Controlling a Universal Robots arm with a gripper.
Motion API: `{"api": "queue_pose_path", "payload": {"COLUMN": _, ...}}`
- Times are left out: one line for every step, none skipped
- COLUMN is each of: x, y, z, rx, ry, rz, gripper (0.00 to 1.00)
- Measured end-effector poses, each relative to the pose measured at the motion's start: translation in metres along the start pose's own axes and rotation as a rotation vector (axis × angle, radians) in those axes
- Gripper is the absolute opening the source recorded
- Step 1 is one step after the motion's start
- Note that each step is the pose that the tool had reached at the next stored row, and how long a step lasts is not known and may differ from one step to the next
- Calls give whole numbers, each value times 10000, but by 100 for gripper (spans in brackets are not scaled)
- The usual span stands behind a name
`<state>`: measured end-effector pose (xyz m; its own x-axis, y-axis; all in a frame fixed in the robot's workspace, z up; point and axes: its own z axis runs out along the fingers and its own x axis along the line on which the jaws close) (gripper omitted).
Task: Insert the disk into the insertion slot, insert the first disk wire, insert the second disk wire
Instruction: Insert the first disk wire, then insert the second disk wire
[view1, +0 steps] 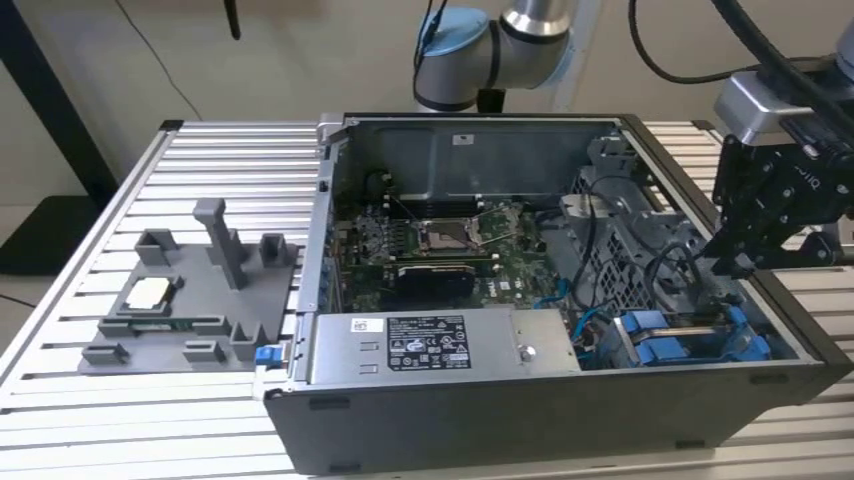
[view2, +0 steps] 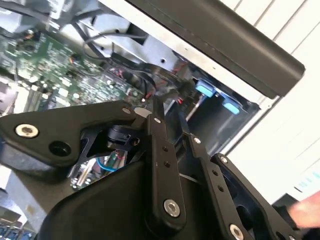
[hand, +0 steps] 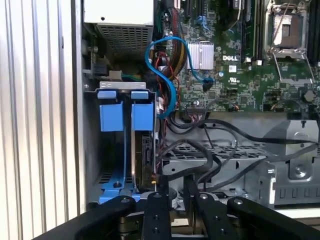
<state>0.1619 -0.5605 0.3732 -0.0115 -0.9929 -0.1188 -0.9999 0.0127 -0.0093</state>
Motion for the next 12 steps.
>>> {"api": "queue_pose_path", "payload": {"x": 0, "y": -23, "z": -2, "rx": 0, "ry": -4, "rz": 0, "gripper": 27}}
{"api": "queue_pose_path", "payload": {"x": 1, "y": -41, "z": -6, "rx": -4, "ry": -4, "rz": 0, "gripper": 27}}
{"api": "queue_pose_path", "payload": {"x": 1, "y": -58, "z": -12, "rx": -9, "ry": -3, "rz": 1, "gripper": 27}}
{"api": "queue_pose_path", "payload": {"x": 1, "y": -75, "z": -19, "rx": -16, "ry": -2, "rz": 1, "gripper": 27}}
{"api": "queue_pose_path", "payload": {"x": 2, "y": -86, "z": -23, "rx": -20, "ry": 3, "rz": 3, "gripper": 27}}
{"api": "queue_pose_path", "payload": {"x": 3, "y": -98, "z": -24, "rx": -22, "ry": 4, "rz": 2, "gripper": 27}}
{"api": "queue_pose_path", "payload": {"x": 6, "y": -115, "z": -25, "rx": -24, "ry": 5, "rz": 3, "gripper": 27}}
{"api": "queue_pose_path", "payload": {"x": 10, "y": -133, "z": -25, "rx": -24, "ry": 4, "rz": 2, "gripper": 27}}
{"api": "queue_pose_path", "payload": {"x": 14, "y": -149, "z": -26, "rx": -24, "ry": 5, "rz": 2, "gripper": 27}}
{"api": "queue_pose_path", "payload": {"x": 19, "y": -167, "z": -26, "rx": -27, "ry": 4, "rz": 3, "gripper": 27}}
{"api": "queue_pose_path", "payload": {"x": 24, "y": -181, "z": -27, "rx": -59, "ry": 5, "rz": 7, "gripper": 27}}
{"api": "queue_pose_path", "payload": {"x": 31, "y": -192, "z": -32, "rx": -110, "ry": 5, "rz": 13, "gripper": 27}}
